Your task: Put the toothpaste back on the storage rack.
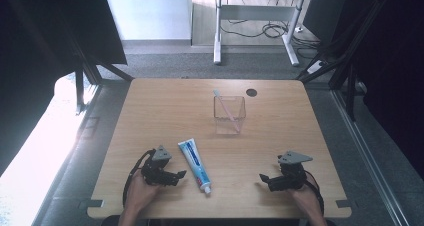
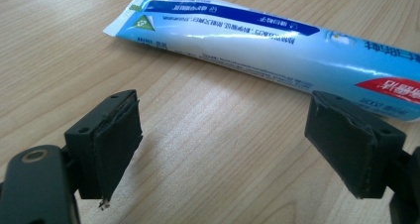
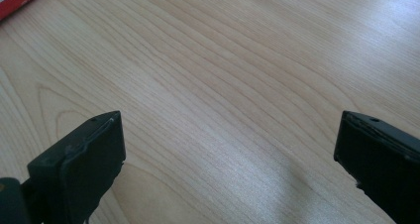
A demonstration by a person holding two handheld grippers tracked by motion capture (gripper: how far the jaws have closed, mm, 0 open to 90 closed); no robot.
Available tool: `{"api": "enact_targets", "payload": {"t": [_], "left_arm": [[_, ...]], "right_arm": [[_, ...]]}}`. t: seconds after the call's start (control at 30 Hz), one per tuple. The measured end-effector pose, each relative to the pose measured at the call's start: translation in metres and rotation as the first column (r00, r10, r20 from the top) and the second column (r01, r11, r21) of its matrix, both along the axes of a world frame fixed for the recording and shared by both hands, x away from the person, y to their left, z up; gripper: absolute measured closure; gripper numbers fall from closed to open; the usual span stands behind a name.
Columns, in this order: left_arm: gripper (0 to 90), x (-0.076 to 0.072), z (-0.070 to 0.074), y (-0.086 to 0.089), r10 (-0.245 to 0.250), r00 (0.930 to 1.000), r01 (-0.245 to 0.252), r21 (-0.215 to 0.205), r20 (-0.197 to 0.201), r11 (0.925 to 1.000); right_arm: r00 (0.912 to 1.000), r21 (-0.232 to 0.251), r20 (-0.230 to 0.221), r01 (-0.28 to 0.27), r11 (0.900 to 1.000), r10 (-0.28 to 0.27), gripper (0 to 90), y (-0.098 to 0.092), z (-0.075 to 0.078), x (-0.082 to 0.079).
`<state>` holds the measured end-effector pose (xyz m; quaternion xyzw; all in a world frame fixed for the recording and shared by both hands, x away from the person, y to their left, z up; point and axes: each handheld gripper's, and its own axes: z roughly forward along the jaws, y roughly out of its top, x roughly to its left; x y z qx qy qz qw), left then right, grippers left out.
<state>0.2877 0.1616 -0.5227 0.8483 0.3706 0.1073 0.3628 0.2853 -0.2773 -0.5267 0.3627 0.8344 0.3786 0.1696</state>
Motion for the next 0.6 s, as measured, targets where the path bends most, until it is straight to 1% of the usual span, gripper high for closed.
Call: {"api": "enact_targets", "payload": {"t": [0.1, 0.2, 0.3, 0.37, 0.43, 0.5, 0.6], "left_arm": [[14.8, 0.000, 0.003, 0.000, 0.005, 1.0000, -0.005, -0.002, -0.004, 1.0000], [17.5, -0.001, 0.006, -0.002, 0.006, 1.0000, -0.006, -0.001, -0.004, 1.0000], [26.8, -0.002, 0.011, -0.004, -0.006, 1.0000, 0.006, -0.010, -0.003, 0.9999], [35.3, -0.003, 0.014, -0.006, -0.021, 0.9998, 0.021, -0.012, -0.002, 0.9997], [40.8, -0.003, 0.016, -0.008, -0.019, 0.9996, 0.019, -0.030, -0.019, 0.9994], [47.6, -0.002, 0.018, -0.010, -0.027, 0.9992, 0.026, -0.053, -0.030, 0.9982], [57.6, -0.001, 0.021, -0.012, -0.029, 0.9985, 0.025, -0.074, -0.046, 0.9970]], "right_arm": [[1.0000, -0.006, 0.003, -0.001, 1.000, 0.001, 0.0, 0.001, 0.000, -0.001], [0.9999, -0.016, 0.013, -0.002, 1.000, 0.002, 0.0, 0.001, 0.000, -0.001], [0.9997, -0.019, 0.026, 0.001, 1.000, -0.001, 0.0, 0.001, 0.002, -0.002], [0.9996, -0.014, 0.026, 0.007, 1.000, -0.007, 0.0, -0.001, 0.002, -0.002], [0.9996, -0.007, 0.025, 0.014, 1.000, -0.013, 0.1, -0.003, 0.002, -0.002], [0.9995, -0.002, 0.026, 0.015, 1.000, -0.015, 0.1, -0.004, 0.003, -0.001], [0.9991, 0.001, 0.033, 0.025, 1.000, -0.025, 0.3, -0.007, 0.004, -0.001]]}}
